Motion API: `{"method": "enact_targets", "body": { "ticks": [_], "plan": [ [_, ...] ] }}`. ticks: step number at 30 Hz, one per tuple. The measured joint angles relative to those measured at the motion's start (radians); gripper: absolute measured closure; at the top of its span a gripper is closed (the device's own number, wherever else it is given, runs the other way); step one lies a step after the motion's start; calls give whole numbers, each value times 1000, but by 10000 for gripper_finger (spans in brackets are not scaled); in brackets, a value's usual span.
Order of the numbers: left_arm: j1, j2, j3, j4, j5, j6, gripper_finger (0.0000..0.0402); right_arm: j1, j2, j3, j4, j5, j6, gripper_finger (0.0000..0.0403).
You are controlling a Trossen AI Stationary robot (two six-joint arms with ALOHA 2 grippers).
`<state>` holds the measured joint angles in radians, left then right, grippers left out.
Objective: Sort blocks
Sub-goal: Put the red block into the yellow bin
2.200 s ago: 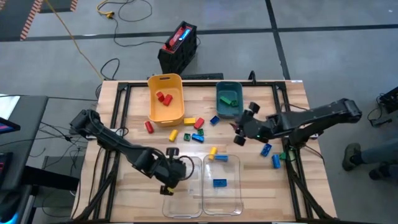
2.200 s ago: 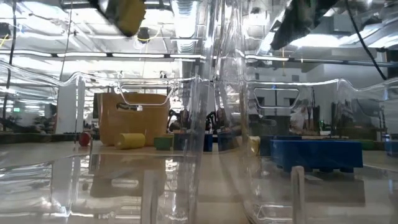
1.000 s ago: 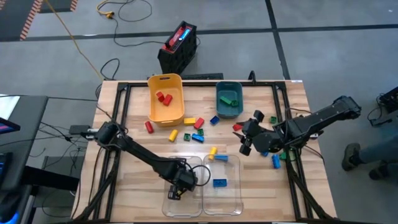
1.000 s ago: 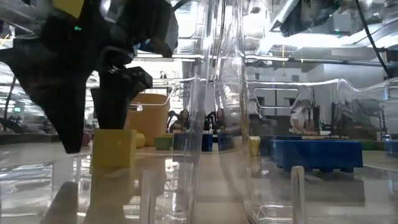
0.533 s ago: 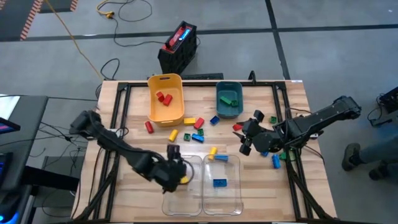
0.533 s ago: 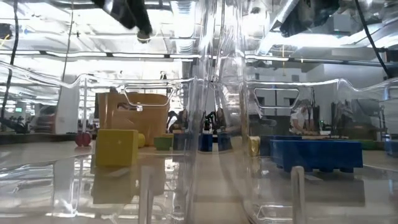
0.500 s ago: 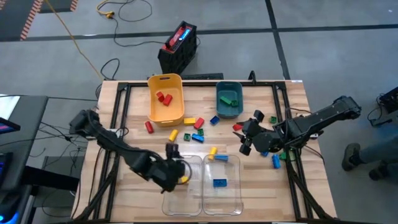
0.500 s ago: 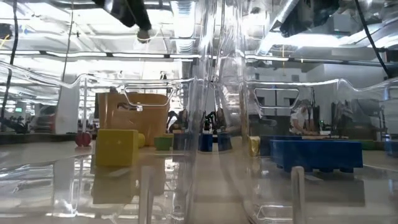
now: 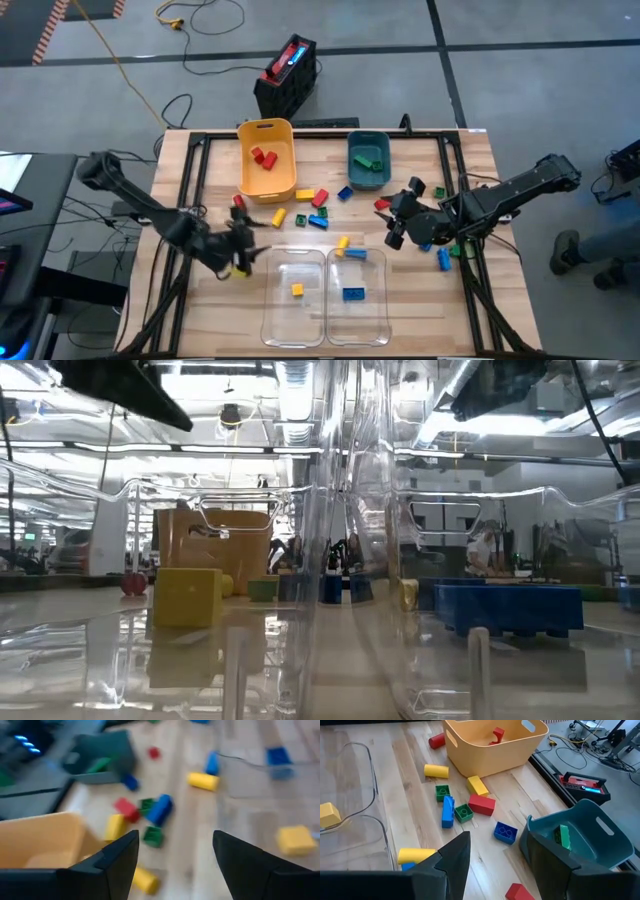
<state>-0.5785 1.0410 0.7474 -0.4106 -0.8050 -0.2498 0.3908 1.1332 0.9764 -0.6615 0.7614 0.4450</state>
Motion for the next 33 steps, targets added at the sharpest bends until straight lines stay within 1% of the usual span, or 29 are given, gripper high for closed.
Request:
{"method": "enact_targets", "body": {
  "ticks": [3,5,8,10,11,13,16,19,21,24,29,33],
  "plan": [
    [4,-125,-96,13,-106,-38,153,0,10,0,10,24,0,195],
    [17,-190,-157,12,-142,-68,153,0,20,0,11,38,0,195],
    [50,-265,-243,11,-164,-121,153,0,47,0,22,45,0,195],
    [85,-293,-285,12,-168,-169,153,0,68,0,27,46,-1,195],
    [100,-302,-303,11,-164,-196,153,0,77,0,39,46,-5,195],
    [123,-307,-321,-7,-114,-223,153,0,97,0,61,48,-19,195],
    [142,-287,-315,-53,-41,-231,153,2,118,0,82,50,-40,195],
    [154,-246,-267,-121,8,-207,153,8,119,0,83,50,-42,195],
    [155,-217,-232,-159,18,-153,153,9,116,0,83,50,-43,195],
    [155,-155,-156,-198,29,-32,153,9,115,0,94,51,-57,195],
    [164,-23,-5,-398,163,13,163,7,116,0,92,51,-78,195],
    [199,124,70,-591,257,61,179,8,116,0,94,51,-88,195]
  ]
}}
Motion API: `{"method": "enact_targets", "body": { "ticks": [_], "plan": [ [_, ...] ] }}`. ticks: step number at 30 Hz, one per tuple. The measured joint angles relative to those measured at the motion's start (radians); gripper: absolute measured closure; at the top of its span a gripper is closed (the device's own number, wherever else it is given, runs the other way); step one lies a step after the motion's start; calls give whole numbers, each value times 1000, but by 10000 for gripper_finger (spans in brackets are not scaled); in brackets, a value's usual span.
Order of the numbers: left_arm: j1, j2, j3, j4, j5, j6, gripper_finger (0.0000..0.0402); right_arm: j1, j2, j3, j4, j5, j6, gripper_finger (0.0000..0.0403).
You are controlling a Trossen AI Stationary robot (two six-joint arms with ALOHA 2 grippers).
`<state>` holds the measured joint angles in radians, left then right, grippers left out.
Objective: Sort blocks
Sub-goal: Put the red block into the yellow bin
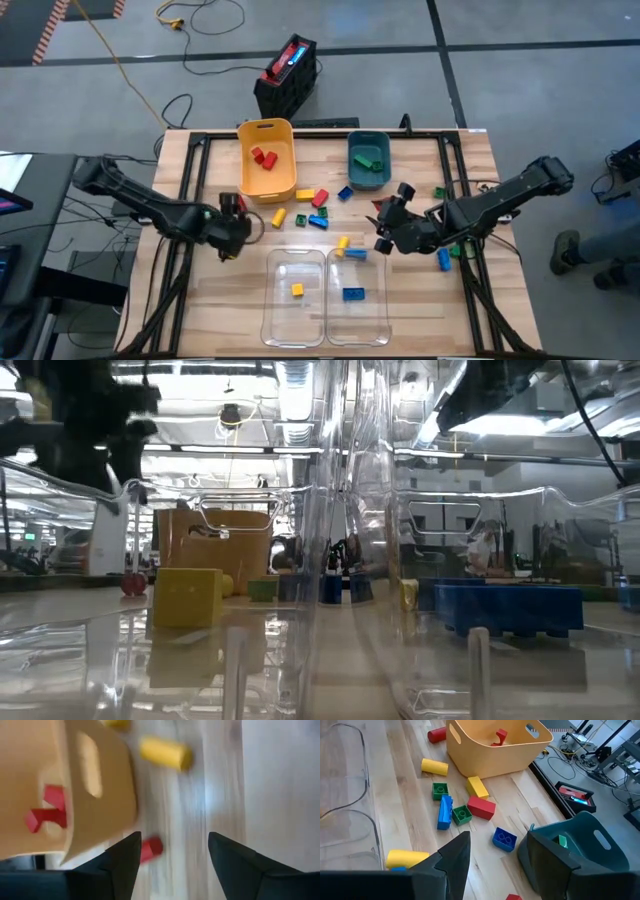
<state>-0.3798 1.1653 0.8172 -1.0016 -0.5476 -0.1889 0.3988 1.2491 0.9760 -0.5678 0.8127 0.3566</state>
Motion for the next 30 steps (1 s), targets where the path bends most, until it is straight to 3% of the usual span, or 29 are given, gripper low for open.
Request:
{"method": "enact_targets", "body": {
  "ticks": [5,9,16,23,30],
  "plan": [
    [38,226,76,-198,49,164,186,0,0,0,21,-1,-2,195],
    [51,319,98,-234,45,376,187,0,0,0,38,-8,2,195],
    [146,271,87,-164,58,673,187,9,0,0,56,-25,9,195],
    [215,227,62,-90,203,1054,187,46,0,0,63,-25,9,195],
    [284,249,61,-70,183,1192,187,81,0,0,79,-18,9,195]
  ]
}}
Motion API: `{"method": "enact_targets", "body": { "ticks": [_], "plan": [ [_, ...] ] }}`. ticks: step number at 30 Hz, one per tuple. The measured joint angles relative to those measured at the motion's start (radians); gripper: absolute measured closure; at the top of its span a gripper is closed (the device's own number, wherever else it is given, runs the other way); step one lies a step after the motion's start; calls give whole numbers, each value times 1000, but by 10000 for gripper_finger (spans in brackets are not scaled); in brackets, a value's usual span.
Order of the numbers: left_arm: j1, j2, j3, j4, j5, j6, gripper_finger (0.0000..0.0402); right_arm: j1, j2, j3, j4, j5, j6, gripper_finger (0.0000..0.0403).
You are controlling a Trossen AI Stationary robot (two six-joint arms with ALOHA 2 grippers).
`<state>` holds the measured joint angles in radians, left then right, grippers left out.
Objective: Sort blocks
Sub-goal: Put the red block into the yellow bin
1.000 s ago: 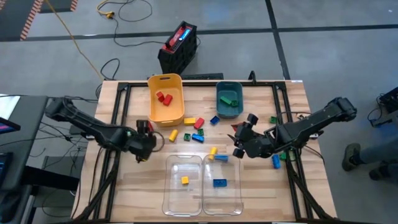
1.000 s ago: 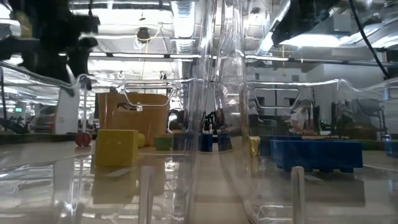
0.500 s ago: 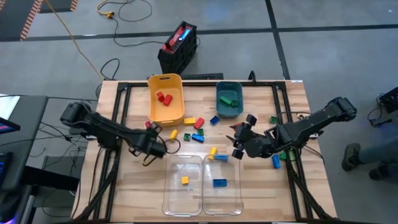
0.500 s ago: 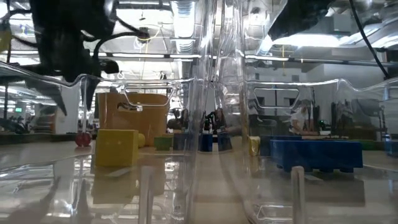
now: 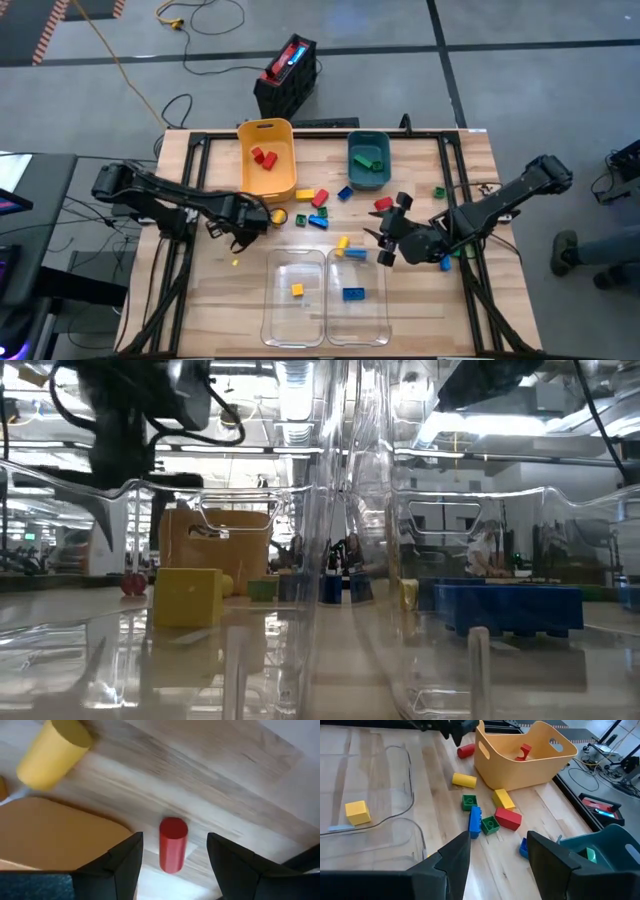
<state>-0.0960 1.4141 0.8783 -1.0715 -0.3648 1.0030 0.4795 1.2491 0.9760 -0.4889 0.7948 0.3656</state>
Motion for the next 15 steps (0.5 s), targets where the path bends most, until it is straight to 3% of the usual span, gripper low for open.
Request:
{"method": "enact_targets", "body": {
  "ticks": [15],
  "plan": [
    [85,195,0,34,-83,78,204,-3,0,0,11,14,0,195]
  ]
}}
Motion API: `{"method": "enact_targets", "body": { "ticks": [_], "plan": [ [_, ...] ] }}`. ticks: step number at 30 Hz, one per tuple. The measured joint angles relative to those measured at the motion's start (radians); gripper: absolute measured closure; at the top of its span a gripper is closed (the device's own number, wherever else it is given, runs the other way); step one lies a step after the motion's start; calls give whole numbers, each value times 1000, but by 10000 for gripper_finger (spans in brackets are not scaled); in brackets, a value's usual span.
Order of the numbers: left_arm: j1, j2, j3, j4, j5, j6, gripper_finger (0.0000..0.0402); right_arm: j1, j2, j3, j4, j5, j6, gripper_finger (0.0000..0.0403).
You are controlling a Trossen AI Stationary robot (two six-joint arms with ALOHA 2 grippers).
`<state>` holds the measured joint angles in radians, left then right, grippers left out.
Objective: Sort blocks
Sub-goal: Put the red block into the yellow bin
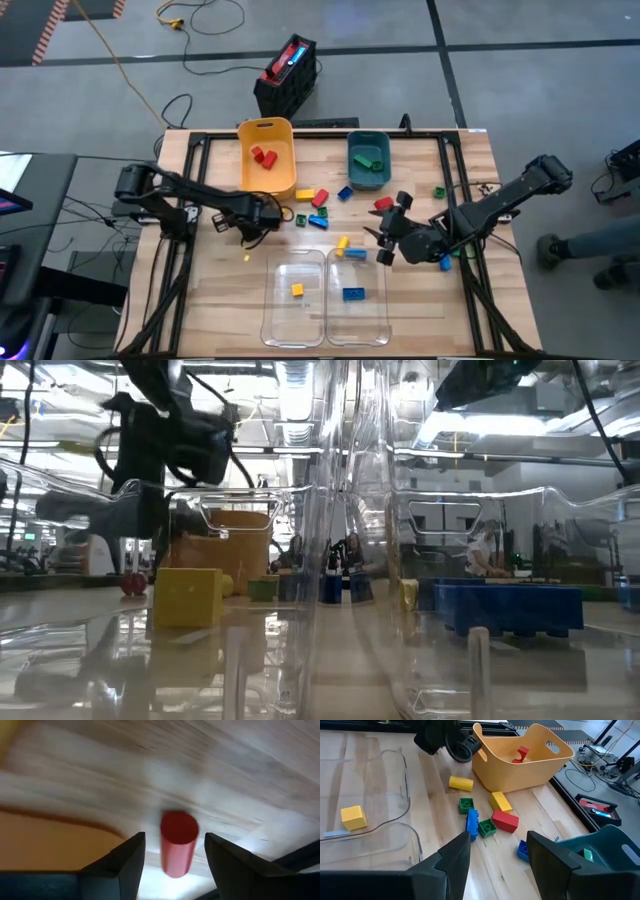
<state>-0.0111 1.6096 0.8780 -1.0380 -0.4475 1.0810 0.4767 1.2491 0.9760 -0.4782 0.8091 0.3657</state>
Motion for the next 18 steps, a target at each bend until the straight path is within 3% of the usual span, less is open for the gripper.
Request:
{"method": "enact_targets", "body": {
  "ticks": [18],
  "plan": [
    [43,44,0,33,-3,74,218,1,0,0,2,2,-8,195]
  ]
}}
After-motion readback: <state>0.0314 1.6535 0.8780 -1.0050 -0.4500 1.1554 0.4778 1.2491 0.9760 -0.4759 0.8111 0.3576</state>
